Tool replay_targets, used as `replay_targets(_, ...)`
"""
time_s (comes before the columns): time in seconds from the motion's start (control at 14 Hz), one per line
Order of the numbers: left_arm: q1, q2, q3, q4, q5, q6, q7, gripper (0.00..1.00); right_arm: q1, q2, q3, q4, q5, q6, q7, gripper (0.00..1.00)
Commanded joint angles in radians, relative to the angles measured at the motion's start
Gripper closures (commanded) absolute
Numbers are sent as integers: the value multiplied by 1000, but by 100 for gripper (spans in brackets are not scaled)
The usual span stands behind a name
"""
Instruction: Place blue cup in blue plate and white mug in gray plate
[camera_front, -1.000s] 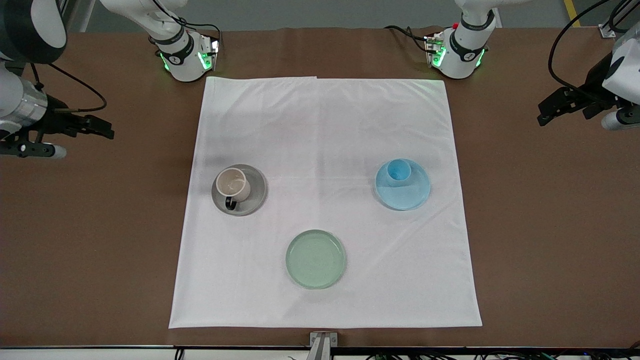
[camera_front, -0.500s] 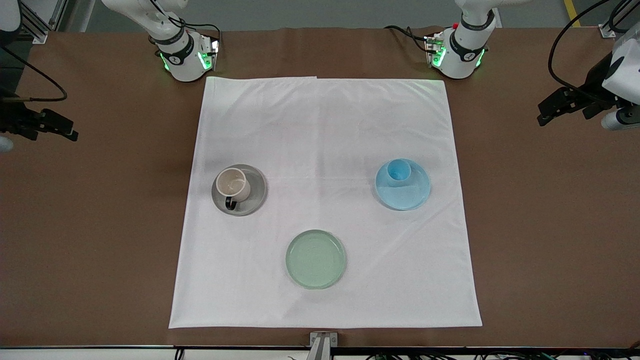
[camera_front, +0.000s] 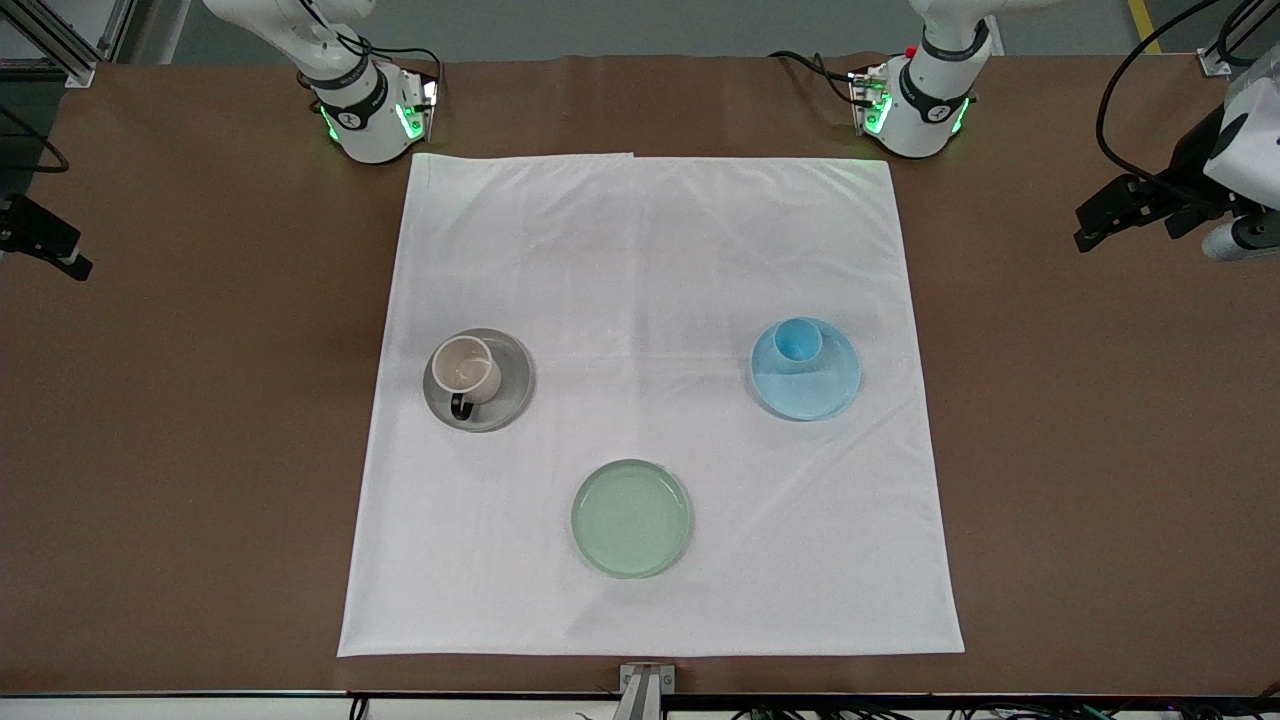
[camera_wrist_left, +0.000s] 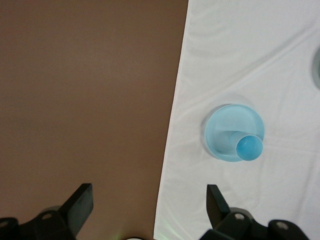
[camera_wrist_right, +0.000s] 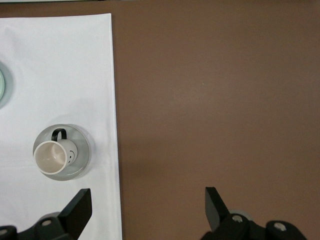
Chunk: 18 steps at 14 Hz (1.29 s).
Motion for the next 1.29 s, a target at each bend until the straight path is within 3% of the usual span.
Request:
replay_targets(0.0,8,-5,-6,-4,3,5,14,0,-8,14,8,29,3,-11,-3,0)
replay_targets(1.21,4,3,-18,-1,3,2,22,0,-7,19,8,29,3,-9,-3,0)
